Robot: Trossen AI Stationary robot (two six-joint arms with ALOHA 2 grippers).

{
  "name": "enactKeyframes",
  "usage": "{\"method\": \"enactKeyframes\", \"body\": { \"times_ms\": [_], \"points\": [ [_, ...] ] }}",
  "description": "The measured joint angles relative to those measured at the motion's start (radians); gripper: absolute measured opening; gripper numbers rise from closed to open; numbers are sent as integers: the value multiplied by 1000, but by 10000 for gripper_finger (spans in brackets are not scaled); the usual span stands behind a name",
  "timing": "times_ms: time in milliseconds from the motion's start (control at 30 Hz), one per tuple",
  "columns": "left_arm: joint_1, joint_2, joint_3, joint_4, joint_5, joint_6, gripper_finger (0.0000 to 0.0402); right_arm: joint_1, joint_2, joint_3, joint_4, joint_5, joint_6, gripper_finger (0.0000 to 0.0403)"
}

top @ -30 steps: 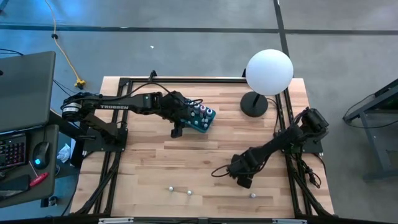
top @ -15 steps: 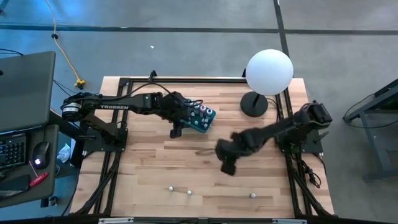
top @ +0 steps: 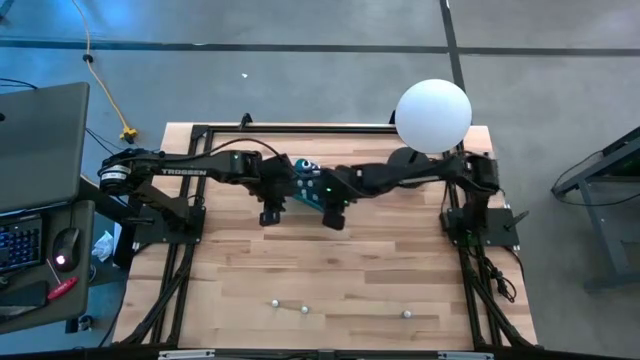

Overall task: Pick & Place food coloring
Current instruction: Put the small purple food coloring bottle into the blue bin, then put the small green food coloring bottle into the blue bin

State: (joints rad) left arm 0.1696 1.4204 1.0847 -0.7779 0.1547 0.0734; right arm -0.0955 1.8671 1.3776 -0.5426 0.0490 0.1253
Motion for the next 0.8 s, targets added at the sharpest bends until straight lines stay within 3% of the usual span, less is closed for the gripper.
{"method": "enactKeyframes", "body": {
  "times_ms": [267, 800],
  "points": [
    [1, 0, -1, -46, -53, 0, 133, -78, 139, 166, -137, -106, -66, 76],
    [0, 0, -1, -45, -77, 3, 133, -84, 156, 213, -196, -84, -203, 125]
  ]
}}
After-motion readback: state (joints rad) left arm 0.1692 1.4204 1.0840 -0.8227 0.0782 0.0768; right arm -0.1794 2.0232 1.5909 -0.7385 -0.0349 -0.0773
